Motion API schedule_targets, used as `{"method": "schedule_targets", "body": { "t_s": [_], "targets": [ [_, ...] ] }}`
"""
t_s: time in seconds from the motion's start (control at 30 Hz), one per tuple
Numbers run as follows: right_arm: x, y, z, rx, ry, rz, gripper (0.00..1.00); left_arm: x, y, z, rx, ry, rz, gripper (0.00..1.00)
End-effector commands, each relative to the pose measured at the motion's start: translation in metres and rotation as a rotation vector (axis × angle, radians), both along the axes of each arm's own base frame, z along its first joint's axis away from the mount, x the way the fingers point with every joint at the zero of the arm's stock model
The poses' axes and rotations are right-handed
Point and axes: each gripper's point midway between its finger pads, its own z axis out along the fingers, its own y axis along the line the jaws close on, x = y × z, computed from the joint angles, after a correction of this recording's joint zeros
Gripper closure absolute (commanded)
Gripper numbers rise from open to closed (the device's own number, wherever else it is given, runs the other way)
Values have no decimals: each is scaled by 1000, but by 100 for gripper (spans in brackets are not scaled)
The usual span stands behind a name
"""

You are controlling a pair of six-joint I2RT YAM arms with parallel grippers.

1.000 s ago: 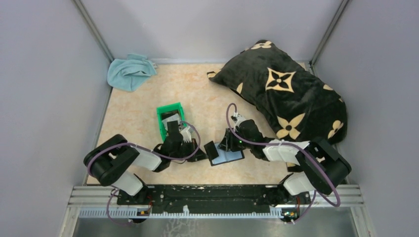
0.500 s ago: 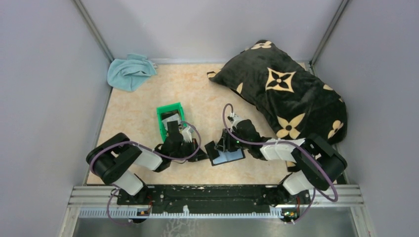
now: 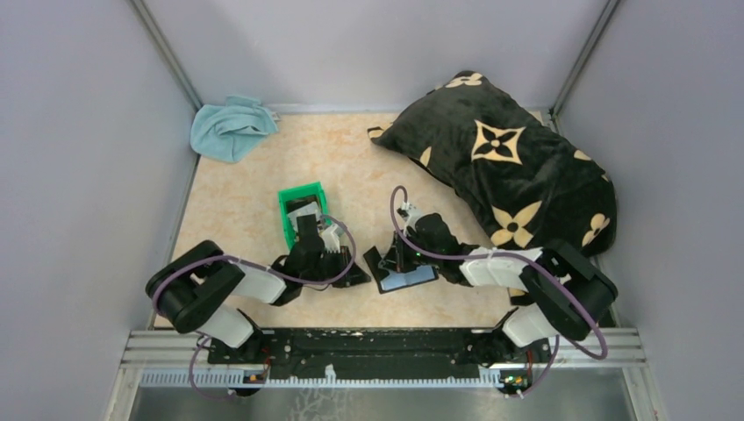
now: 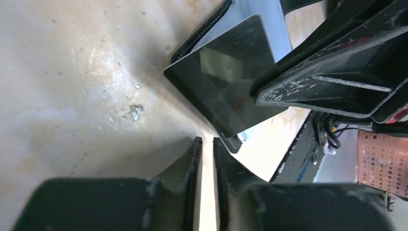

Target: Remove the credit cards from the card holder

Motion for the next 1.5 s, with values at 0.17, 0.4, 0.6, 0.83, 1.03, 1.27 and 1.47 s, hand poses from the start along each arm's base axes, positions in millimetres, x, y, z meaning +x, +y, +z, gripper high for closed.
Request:
{"method": "schedule_targets", "body": {
  "t_s": [0.17, 0.4, 0.6, 0.83, 1.03, 1.27, 1.47],
  "targets": [
    [-8, -12, 54, 32, -145, 197, 100, -19, -11, 67, -70, -271, -269, 54],
    [-78, -8, 58, 123, -20, 546, 100, -19, -15, 125, -127, -520, -383, 53],
    [-108, -1, 92, 245, -87, 672, 100, -27, -19, 130, -138, -534, -484, 54],
    [-116, -7, 124, 283, -176, 706, 100, -59, -22, 138, -256, -484, -651, 45],
    [-115, -8, 118, 268, -160, 701, 100, -69, -22, 156, -318, -492, -687, 49],
    [-111, -6, 116, 254, -165, 685, 100, -75, -20, 167, -338, -496, -707, 54],
    [-108, -5, 121, 256, -181, 671, 100, -78, -22, 153, -328, -430, -734, 68]
  ]
}}
